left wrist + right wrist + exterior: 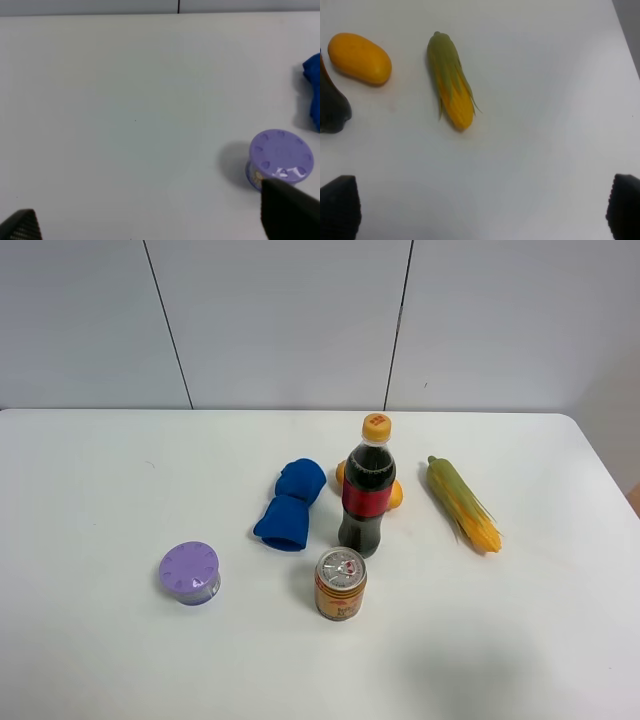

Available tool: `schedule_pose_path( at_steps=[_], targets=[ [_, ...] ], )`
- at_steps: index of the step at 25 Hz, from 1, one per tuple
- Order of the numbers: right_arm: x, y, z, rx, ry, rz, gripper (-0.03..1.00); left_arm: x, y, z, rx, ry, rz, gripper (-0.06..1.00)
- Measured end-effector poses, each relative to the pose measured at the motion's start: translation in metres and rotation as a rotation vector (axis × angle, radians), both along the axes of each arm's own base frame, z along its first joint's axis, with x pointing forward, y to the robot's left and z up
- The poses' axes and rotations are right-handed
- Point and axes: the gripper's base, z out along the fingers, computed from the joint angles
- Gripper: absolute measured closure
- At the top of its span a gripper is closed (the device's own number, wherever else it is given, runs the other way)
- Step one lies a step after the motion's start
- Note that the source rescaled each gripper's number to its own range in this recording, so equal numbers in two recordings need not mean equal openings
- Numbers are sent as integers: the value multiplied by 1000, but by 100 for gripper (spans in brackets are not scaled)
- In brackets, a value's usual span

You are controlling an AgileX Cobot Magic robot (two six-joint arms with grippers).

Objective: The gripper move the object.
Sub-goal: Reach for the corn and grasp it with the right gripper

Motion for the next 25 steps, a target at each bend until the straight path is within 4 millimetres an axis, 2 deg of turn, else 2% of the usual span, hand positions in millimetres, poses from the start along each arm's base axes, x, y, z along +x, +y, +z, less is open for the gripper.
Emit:
schedule_pose_path(
  at_steps=[10,12,14,18,22,25],
  targets=[
    [1,-1,0,19,5,-22,-3,0,0,0,0,0,0,-6],
    [4,-1,7,18,20,-24,-3,0,0,0,0,0,0,-6],
    [8,-1,25,20,19,-26,-3,0,0,0,-1,0,-1,-6],
    [27,-1,80,32,-4,-42,-3,0,0,0,-1,0,-1,-6],
    [72,1,128,37,37,-57,-3,0,0,0,-1,0,-1,-6],
    [120,3,146,34,116,-61,-3,0,0,0,-1,0,-1,-6]
  ],
)
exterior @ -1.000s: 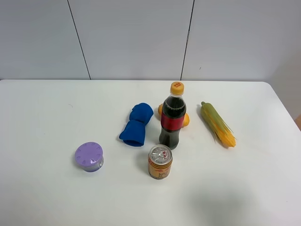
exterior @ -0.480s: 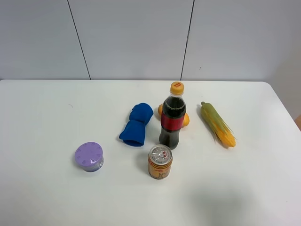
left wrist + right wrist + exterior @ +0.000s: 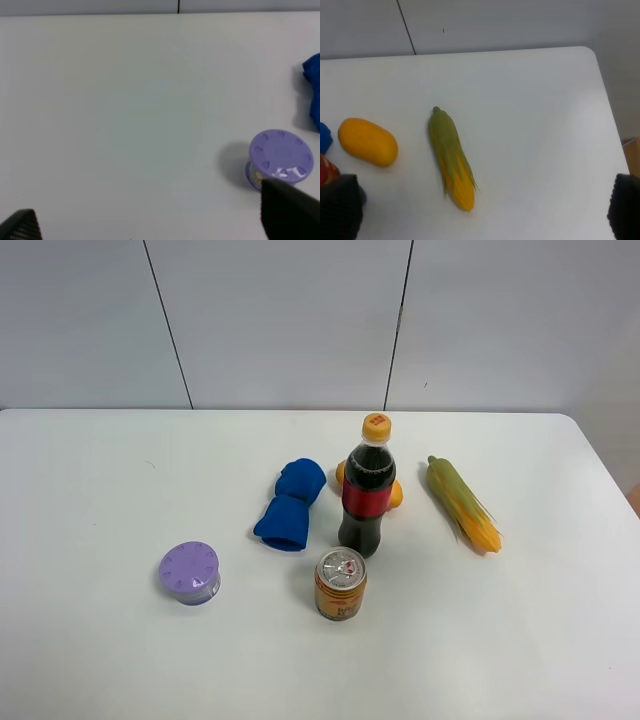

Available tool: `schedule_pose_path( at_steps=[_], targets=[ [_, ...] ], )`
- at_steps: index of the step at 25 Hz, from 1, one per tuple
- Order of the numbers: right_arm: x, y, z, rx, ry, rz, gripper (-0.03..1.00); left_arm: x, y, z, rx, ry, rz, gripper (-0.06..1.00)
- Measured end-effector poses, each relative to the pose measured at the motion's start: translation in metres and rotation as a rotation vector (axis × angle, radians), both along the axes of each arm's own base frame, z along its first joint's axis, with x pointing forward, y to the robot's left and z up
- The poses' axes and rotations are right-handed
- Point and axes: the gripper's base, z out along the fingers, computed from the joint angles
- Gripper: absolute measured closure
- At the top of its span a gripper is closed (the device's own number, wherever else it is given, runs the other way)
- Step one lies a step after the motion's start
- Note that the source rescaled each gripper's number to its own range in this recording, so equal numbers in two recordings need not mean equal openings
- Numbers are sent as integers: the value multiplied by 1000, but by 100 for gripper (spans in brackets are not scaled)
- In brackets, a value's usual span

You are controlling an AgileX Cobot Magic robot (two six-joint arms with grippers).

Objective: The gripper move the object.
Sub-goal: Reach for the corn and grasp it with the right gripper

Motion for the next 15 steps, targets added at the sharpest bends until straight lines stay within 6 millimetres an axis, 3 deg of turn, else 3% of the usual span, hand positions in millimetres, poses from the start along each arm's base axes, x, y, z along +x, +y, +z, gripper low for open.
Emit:
schedule_pose_path(
  at_steps=[3,5,9,15],
  targets=[
    [55,2,2,-11,102,-3,-3,0,0,0,0,0,0,-6],
    [94,4,-8,-18,192,-3,-3,0,0,0,0,0,0,-6],
    [156,8,-46,-23,370,8,-3,0,0,0,0,0,0,-6],
    [213,29,-119,-47,586,128,-3,0,0,0,0,0,0,-6]
  ],
)
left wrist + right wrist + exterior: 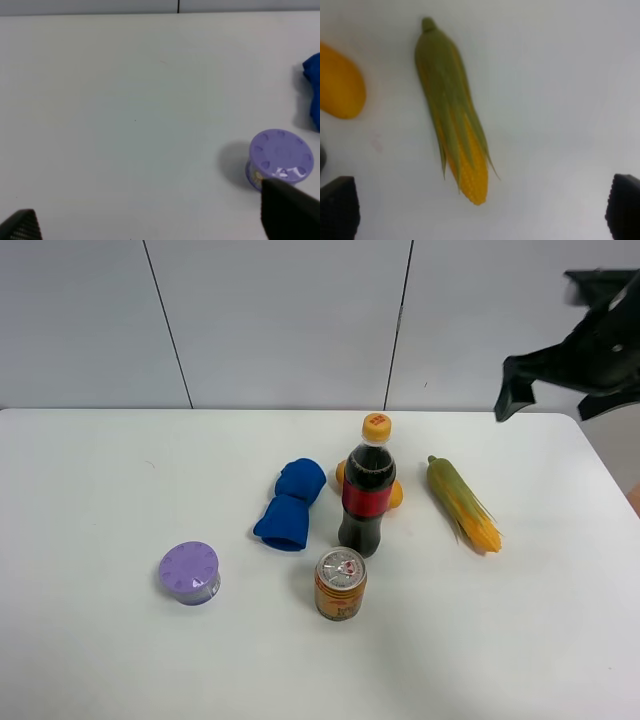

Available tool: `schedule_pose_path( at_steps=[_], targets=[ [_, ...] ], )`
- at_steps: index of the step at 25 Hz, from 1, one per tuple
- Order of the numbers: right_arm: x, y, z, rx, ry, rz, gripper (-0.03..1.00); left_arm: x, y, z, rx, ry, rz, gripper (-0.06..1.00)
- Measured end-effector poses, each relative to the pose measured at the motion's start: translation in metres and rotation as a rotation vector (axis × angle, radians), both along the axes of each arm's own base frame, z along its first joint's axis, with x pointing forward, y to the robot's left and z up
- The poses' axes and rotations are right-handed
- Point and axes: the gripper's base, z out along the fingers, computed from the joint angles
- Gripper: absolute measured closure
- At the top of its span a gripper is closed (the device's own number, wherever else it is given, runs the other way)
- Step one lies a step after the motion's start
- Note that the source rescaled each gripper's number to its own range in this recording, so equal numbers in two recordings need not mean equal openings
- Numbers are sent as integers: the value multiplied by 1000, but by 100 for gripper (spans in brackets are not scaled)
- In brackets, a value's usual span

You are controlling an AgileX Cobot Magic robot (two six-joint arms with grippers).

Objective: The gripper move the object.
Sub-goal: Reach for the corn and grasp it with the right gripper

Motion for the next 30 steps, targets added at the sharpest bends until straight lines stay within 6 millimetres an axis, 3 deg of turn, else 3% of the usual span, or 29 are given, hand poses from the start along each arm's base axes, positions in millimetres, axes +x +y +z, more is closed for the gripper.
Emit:
schedule_pose_path(
  at_steps=[4,9,30],
  targets=[
    [21,25,-43,-23,86,82,-3,0,0,0,0,0,0,-6],
    [36,41,-71,-42,81,128,-3,0,0,0,0,0,0,-6],
    [60,43,-164,-102,216,140,-3,0,0,0,0,0,0,-6]
  ],
)
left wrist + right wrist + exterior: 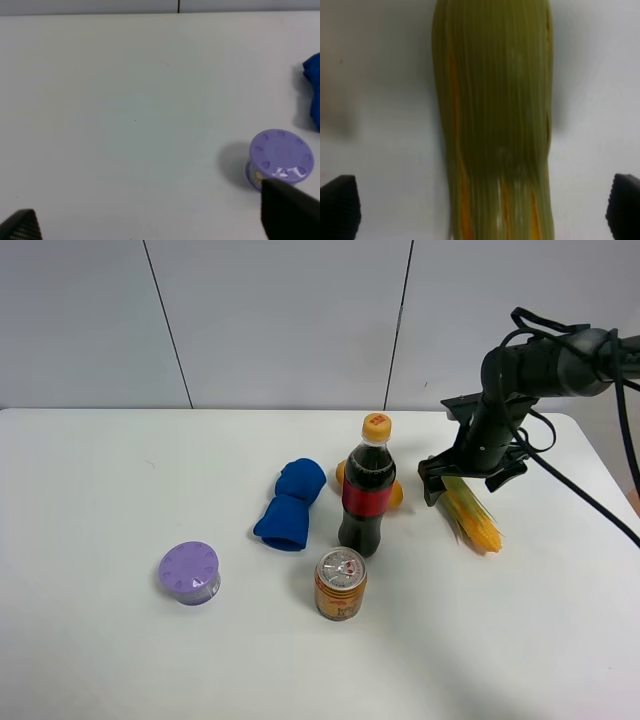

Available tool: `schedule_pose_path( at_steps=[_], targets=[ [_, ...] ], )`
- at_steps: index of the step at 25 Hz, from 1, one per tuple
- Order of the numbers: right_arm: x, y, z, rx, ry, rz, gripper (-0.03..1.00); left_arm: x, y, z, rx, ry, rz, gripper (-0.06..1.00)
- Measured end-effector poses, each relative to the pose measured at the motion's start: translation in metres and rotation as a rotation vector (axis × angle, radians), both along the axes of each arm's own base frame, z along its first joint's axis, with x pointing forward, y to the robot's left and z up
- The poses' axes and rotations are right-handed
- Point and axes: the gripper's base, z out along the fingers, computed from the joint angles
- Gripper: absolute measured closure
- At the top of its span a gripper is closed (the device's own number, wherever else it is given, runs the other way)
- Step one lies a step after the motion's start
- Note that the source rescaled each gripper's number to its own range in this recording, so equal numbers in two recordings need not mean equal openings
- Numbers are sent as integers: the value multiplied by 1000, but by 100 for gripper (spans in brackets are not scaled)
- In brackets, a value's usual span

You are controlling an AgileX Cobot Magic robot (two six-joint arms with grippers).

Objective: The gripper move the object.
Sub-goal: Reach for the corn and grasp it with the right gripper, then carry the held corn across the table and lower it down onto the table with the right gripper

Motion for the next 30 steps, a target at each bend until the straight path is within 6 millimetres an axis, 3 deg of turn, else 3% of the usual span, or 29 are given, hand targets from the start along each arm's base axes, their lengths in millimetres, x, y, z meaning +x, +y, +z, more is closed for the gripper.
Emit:
schedule_pose_path(
  at_steps=[8,9,11,13,14,18,21,25,30],
  targets=[
    [3,0,-28,-11,33,6,-1,0,0,0,0,0,0,-6],
    [4,0,-29,-14,31,8,7,0,0,0,0,0,0,-6],
    [5,-1,-30,-25,24,13,43,0,0,0,0,0,0,-6],
    [5,-2,-31,-42,27,15,97,0,0,0,0,0,0,-6],
    [4,-3,-31,-51,32,15,90,0,0,0,0,0,0,-6],
    [-1,-7,-21,-88,66,28,92,0,0,0,0,0,0,-6],
    [-7,-10,17,-110,21,32,92,0,0,0,0,0,0,-6],
    [-30,-12,106,-94,-169,30,92,0,0,0,0,0,0,-6],
    [-65,7,206,33,-394,40,92,0,0,0,1,0,1,-6]
  ],
)
